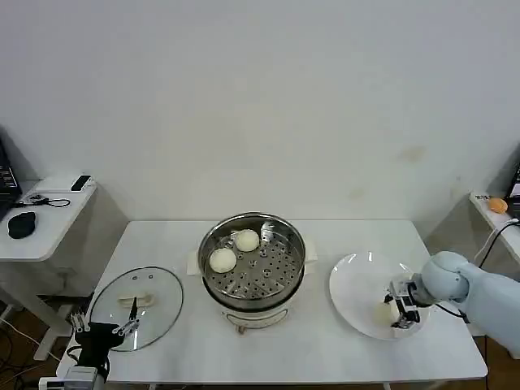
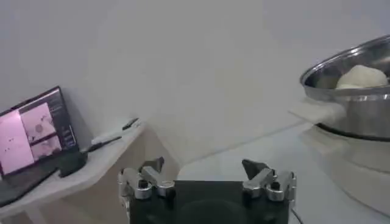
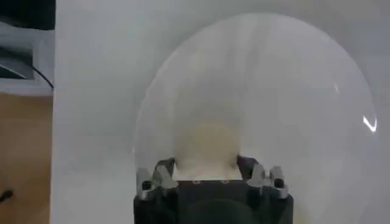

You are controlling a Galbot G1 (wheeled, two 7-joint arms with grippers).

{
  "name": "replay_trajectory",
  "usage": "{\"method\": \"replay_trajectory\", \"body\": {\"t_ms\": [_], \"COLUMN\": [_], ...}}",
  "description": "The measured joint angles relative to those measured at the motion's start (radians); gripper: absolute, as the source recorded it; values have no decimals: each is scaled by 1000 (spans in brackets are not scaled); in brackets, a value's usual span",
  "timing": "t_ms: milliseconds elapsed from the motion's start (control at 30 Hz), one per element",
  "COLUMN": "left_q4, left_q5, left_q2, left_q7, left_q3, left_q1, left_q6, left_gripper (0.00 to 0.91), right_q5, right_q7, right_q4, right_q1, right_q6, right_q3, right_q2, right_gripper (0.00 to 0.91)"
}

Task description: Take steamed baozi put them in steamer then cover it.

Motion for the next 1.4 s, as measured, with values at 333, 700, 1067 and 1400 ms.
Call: {"method": "replay_trajectory", "body": {"t_ms": [333, 700, 1067, 1400], "left_q4": [-5, -8, -12, -9], "left_q5": [-1, -3, -7, -15], "left_q2": [1, 4, 11, 11], "left_q7": [0, -1, 0, -1], "left_q3": [-2, 0, 1, -16], "left_q1": [3, 1, -6, -2], "left_q6": [0, -1, 0, 0], "left_gripper": [907, 907, 907, 907], "right_q5": [20, 91, 216, 307], "right_q7": [-34, -61, -59, -54], "right_q4": [13, 7, -30, -68], "right_q1": [51, 234, 567, 763], "right_q6": [9, 5, -12, -4], "right_q3": [-5, -57, -211, -336], "right_q2": [-14, -2, 112, 321], "right_gripper": [625, 625, 635, 635]}}
